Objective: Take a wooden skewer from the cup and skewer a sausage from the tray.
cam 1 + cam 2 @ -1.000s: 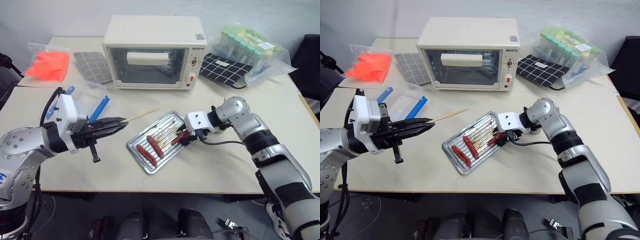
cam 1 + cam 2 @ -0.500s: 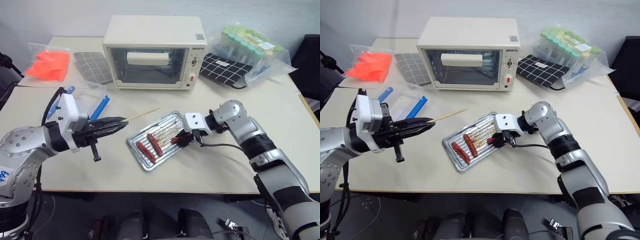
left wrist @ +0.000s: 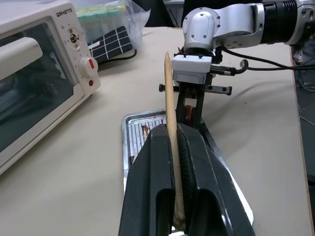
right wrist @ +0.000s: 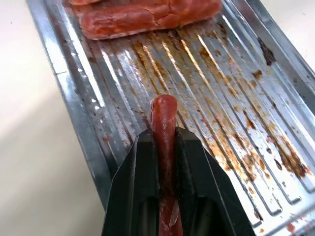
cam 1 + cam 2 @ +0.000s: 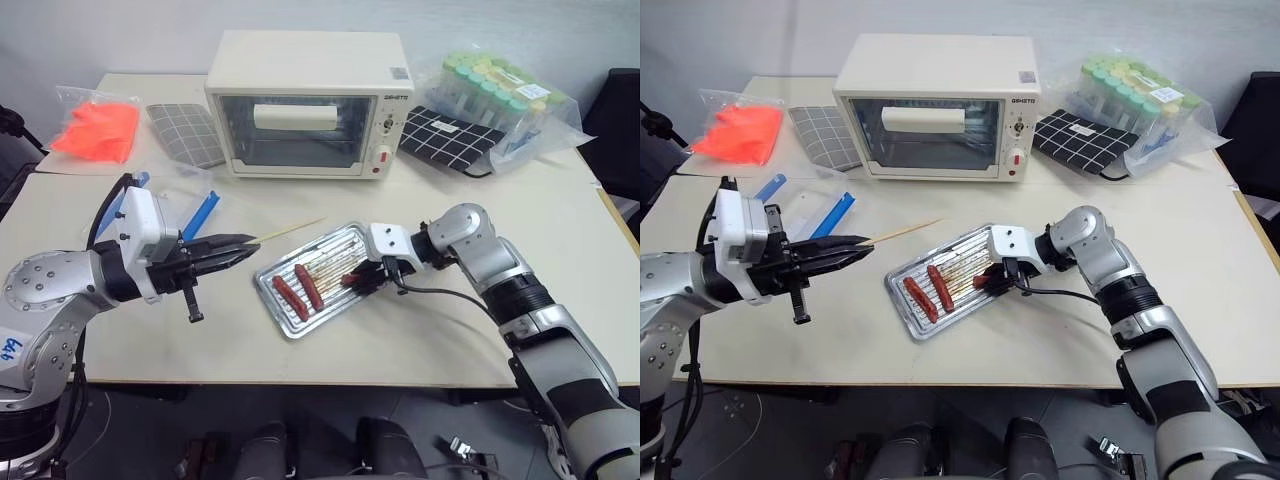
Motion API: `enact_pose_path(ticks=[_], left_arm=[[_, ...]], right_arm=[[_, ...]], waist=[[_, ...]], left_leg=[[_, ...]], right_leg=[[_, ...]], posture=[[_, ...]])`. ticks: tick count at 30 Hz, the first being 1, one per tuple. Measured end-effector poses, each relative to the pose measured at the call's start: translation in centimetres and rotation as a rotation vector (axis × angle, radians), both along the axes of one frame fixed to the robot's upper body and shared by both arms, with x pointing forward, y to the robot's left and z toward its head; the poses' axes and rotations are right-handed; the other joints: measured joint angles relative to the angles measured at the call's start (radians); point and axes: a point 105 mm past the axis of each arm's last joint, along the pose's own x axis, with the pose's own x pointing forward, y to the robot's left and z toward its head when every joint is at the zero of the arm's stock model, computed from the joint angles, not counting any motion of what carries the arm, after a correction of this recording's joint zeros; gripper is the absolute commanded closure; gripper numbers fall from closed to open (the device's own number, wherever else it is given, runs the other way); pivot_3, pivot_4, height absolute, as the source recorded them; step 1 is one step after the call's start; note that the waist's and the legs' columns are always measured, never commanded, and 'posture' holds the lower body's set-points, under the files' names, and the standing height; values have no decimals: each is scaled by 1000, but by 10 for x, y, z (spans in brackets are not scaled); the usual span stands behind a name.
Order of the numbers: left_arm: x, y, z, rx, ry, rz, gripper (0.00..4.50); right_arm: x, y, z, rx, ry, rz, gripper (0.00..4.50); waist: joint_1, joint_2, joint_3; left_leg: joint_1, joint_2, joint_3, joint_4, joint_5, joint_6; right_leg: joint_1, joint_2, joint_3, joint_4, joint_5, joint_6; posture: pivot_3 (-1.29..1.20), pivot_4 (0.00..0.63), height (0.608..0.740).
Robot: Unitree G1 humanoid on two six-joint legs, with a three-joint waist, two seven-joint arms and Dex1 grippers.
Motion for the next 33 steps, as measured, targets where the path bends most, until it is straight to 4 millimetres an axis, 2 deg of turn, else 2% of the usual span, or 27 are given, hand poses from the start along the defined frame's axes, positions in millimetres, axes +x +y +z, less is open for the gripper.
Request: enact_pose_path(ticks=[2, 5, 10, 16, 22, 29, 33], left_arm=[[3, 2, -6, 12, 25, -9, 4500], [9, 9, -12, 48, 54, -28, 4500], [19, 11, -1, 86, 37, -104, 4500], [23, 4, 0, 146, 44, -210, 4500], [29, -3, -1, 168, 27, -262, 4500], [37, -6, -5, 171, 18, -272, 4500], [38, -12, 1, 162, -4, -290, 4500]], right_arm=[[-2, -1, 9, 8, 4, -4, 4350], [-7, -2, 33, 37, -6, -7, 4350], [-20, -3, 78, 56, -48, 3, 4350], [-42, -13, 104, 59, -17, -26, 4350], [-57, -13, 114, 67, 0, -19, 4350], [-56, -12, 114, 77, -7, -31, 4350], [-56, -12, 114, 79, -3, -39, 4350]], waist=[[1, 0, 0], [2, 0, 0], [4, 0, 0], [4, 0, 0], [4, 0, 0], [4, 0, 0], [5, 0, 0]], left_leg=[[0, 0, 0, 0, 0, 0], [0, 0, 1, 0, 0, 0], [-1, 0, 1, 0, 0, 0], [-1, 0, 2, 0, 0, 0], [-1, 0, 4, 0, 0, 0], [-1, 0, 4, 0, 0, 0], [-1, -1, 4, 0, 0, 0]], right_leg=[[0, 0, 0, 0, 0, 0], [-1, 0, 0, 0, 0, 0], [-1, 0, -1, 1, 0, 0], [-2, 0, -2, 1, 0, 0], [-3, 0, -3, 1, 0, 0], [-3, -1, -3, 1, 0, 0], [-3, -1, -2, 1, 0, 0]], posture=[[0, 150, 740], [0, 150, 740], [0, 150, 740], [0, 150, 740], [0, 150, 740], [0, 150, 740], [0, 150, 740]])
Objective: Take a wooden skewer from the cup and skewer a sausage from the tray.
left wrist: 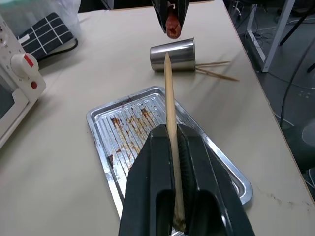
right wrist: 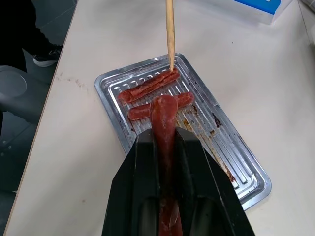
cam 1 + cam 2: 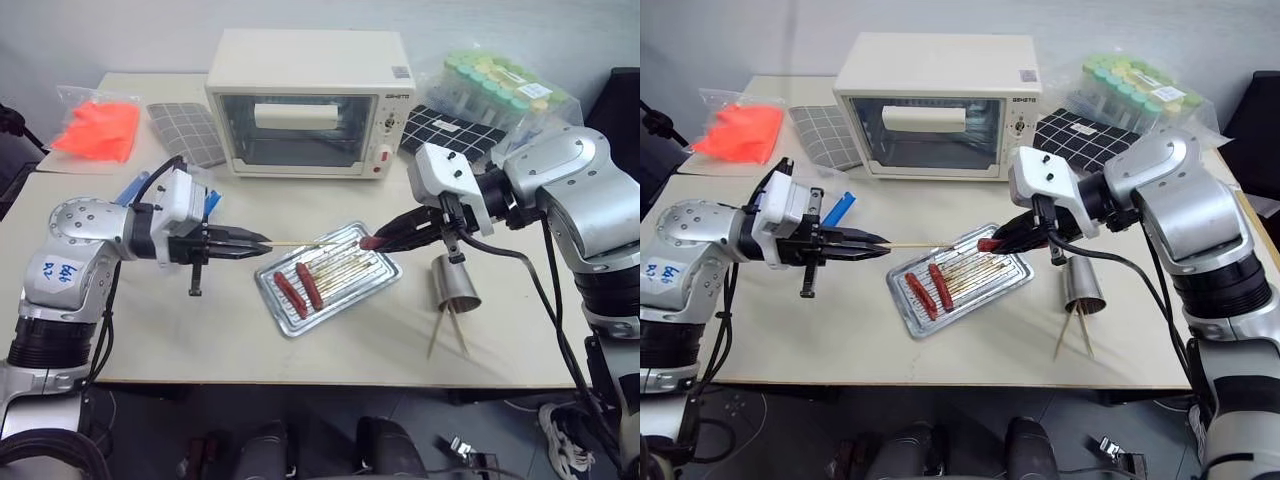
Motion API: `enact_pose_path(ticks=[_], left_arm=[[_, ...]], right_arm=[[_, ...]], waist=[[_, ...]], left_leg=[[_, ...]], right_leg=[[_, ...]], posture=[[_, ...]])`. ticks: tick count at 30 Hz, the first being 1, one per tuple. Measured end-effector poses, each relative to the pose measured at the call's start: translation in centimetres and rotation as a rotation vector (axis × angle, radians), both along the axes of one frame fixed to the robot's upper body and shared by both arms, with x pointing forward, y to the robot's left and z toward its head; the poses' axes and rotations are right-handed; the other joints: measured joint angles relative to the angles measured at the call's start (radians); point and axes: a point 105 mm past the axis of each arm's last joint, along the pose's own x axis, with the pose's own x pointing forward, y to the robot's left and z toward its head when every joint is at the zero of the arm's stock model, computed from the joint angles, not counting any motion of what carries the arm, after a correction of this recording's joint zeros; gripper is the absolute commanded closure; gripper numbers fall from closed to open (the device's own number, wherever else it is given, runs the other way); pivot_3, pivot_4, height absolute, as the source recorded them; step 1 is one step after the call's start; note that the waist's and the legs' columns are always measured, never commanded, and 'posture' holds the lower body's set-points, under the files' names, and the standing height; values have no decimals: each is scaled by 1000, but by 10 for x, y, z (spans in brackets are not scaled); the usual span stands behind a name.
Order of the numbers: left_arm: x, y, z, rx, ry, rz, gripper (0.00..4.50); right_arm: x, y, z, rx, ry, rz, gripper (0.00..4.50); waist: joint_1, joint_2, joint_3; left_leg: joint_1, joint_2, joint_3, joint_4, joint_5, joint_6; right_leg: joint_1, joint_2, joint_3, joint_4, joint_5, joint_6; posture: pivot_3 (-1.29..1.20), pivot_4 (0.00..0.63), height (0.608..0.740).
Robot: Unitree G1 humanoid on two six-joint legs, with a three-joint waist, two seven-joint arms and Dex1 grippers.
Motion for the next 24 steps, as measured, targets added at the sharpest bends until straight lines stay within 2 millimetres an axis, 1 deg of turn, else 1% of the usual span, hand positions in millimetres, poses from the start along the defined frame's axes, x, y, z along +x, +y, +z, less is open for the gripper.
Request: enact_pose_path(ticks=[9, 14, 24], left_arm=[[-1, -10, 5, -9, -16, -33, 4500], [-2, -16, 2, -14, -5, -55, 4500], [0, -19, 3, 5, -24, -67, 4500]], right_arm=[[0, 1, 0, -4, -9, 9, 4350], [0, 2, 0, 0, -14, 9, 4350], [0, 3, 0, 3, -14, 9, 4350]], waist=[[-2, 0, 0], [-2, 0, 0], [-1, 0, 0]], left_leg=[[0, 0, 0, 0, 0, 0], [0, 0, 0, 0, 0, 0], [0, 0, 0, 0, 0, 0]], right_leg=[[0, 0, 0, 0, 0, 0], [0, 0, 0, 0, 0, 0], [0, 0, 0, 0, 0, 0]], posture=[[0, 150, 740], [0, 150, 740], [0, 150, 740]])
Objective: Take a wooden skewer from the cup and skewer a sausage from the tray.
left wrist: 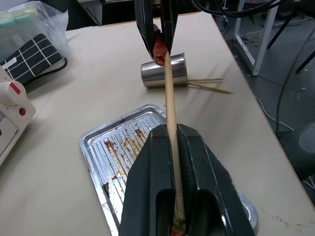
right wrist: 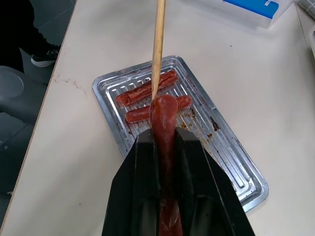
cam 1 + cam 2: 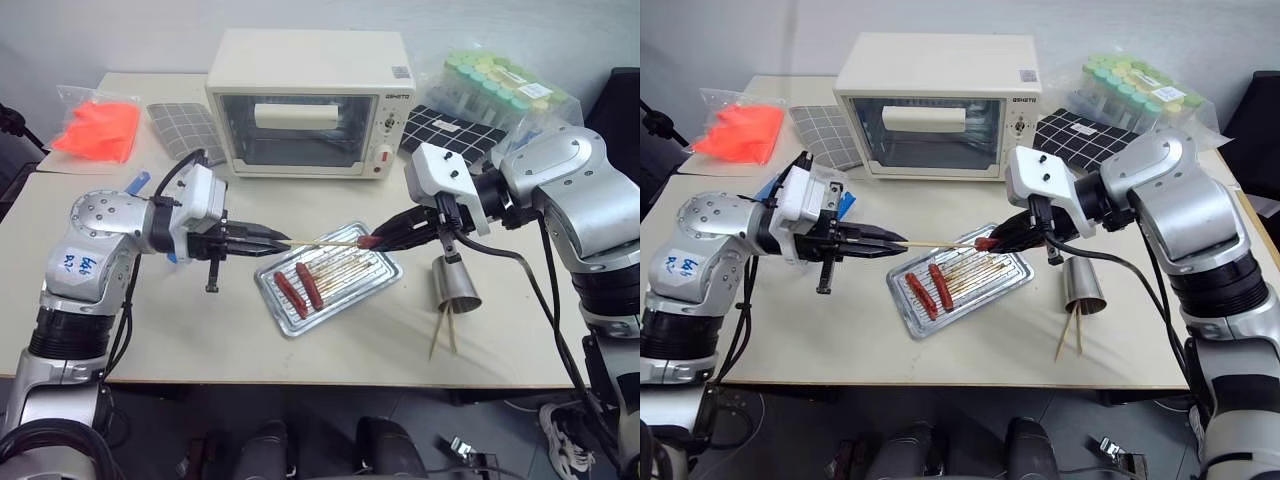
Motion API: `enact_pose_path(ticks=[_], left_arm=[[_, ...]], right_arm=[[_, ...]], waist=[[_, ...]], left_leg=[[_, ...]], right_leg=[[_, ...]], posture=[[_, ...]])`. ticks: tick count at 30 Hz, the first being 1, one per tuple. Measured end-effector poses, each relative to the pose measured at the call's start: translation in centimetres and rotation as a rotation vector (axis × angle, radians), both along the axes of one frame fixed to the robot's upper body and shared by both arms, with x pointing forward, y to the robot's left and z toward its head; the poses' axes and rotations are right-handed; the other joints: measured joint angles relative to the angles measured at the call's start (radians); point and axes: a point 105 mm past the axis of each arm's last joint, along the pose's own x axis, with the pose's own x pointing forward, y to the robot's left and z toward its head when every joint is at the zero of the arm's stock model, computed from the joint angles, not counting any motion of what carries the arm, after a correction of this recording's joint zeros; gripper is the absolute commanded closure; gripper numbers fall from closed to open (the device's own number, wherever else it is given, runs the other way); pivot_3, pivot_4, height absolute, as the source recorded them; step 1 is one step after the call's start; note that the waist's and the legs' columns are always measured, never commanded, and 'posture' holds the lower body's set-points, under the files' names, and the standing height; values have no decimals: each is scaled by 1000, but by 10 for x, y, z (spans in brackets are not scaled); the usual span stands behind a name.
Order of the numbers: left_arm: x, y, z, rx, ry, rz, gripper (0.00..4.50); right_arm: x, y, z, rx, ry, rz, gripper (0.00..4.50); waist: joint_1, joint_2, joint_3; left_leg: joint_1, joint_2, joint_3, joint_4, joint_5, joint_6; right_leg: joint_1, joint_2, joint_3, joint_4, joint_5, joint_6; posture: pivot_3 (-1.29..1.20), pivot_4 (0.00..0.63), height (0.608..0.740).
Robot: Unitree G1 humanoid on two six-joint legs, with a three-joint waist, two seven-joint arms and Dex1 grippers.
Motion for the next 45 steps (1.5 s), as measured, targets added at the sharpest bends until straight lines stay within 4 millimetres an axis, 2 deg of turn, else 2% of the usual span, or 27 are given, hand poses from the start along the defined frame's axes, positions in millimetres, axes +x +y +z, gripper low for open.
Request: enact_pose_path(ticks=[30, 45], left_arm=[[5, 6, 0, 16, -9, 12, 4500], [5, 1, 0, 10, -19, 0, 4500]], right_arm=[[0, -1, -2, -6, -14, 9, 4350], [1, 1, 1, 5, -14, 1, 4350]], waist=[[0, 0, 0], [0, 0, 0]], left_leg=[[0, 0, 0, 0, 0, 0], [0, 0, 0, 0, 0, 0]], right_leg=[[0, 0, 0, 0, 0, 0], [0, 0, 0, 0, 0, 0]], posture=[[0, 150, 740], [0, 150, 740]])
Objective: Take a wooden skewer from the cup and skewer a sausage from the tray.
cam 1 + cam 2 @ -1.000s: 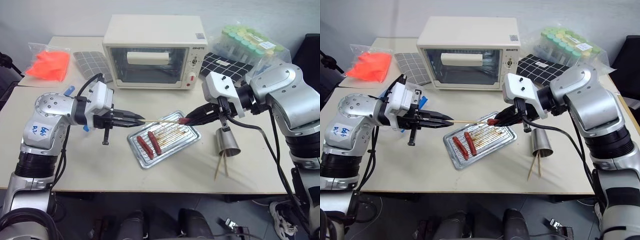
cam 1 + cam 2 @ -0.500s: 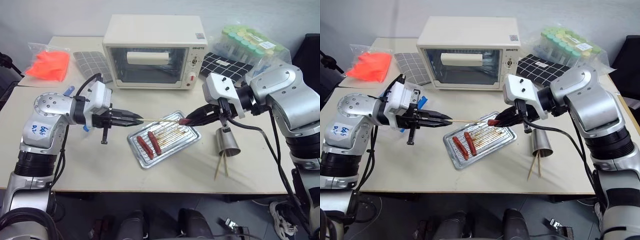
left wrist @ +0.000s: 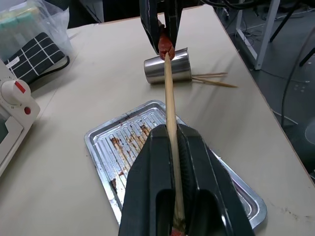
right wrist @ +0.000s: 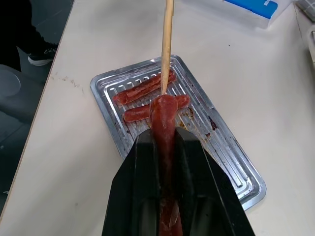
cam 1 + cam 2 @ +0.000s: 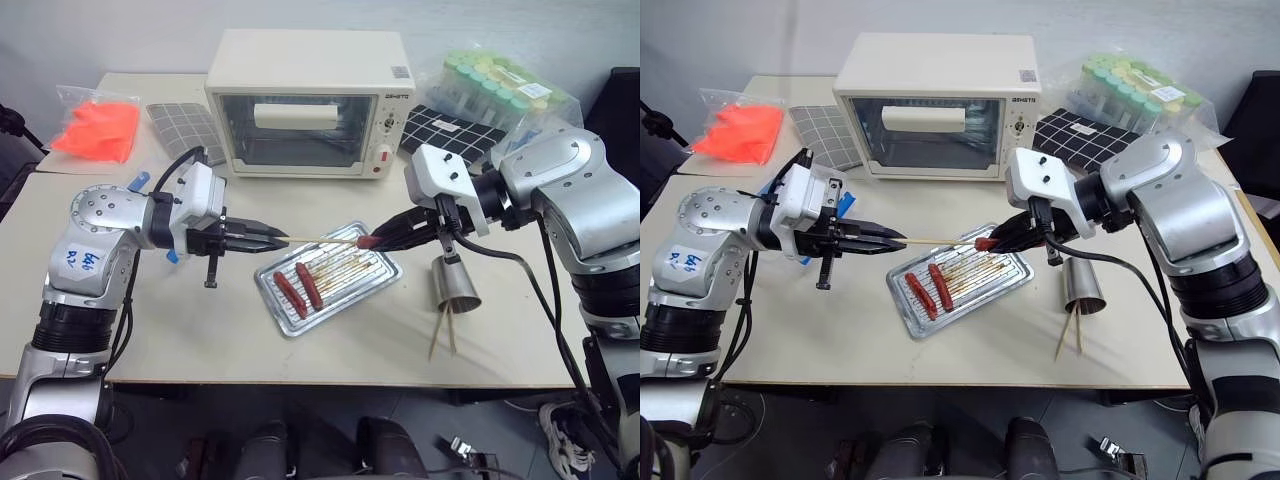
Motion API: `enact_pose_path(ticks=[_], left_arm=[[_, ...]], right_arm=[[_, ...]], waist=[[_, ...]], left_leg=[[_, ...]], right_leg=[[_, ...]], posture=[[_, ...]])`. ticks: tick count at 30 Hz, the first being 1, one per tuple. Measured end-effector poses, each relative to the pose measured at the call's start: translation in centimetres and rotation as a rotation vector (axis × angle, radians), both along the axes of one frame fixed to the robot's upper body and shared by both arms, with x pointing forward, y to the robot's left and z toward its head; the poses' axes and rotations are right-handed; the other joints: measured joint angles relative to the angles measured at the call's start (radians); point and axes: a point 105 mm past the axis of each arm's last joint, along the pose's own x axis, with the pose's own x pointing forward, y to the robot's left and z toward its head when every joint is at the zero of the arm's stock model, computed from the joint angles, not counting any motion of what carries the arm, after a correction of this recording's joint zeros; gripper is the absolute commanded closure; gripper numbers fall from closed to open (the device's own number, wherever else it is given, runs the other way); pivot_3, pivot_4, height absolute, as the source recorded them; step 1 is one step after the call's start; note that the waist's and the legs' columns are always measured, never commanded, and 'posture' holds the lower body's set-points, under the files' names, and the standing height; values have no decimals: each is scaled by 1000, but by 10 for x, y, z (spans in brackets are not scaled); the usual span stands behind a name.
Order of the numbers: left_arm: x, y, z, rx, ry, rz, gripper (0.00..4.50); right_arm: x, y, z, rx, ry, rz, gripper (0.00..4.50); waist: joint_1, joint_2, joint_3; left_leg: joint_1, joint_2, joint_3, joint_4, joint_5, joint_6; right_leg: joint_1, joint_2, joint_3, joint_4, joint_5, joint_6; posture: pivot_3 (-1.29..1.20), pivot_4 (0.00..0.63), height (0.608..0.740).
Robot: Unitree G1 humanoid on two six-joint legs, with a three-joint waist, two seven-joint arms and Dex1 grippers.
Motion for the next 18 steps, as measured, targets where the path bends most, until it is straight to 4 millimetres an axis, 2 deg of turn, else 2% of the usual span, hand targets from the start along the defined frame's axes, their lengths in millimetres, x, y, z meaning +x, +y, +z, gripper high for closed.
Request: enact_pose_path(ticks=[18], left_arm=[[7, -24, 0, -1, -36, -49, 4500]], right_arm=[[-2, 11, 0, -9, 0, 12, 4350]], waist=[[0, 0, 0]], left_leg=[[0, 0, 0, 0, 0, 0]], right_leg=[[0, 0, -1, 1, 0, 0]], posture=[[0, 150, 740]])
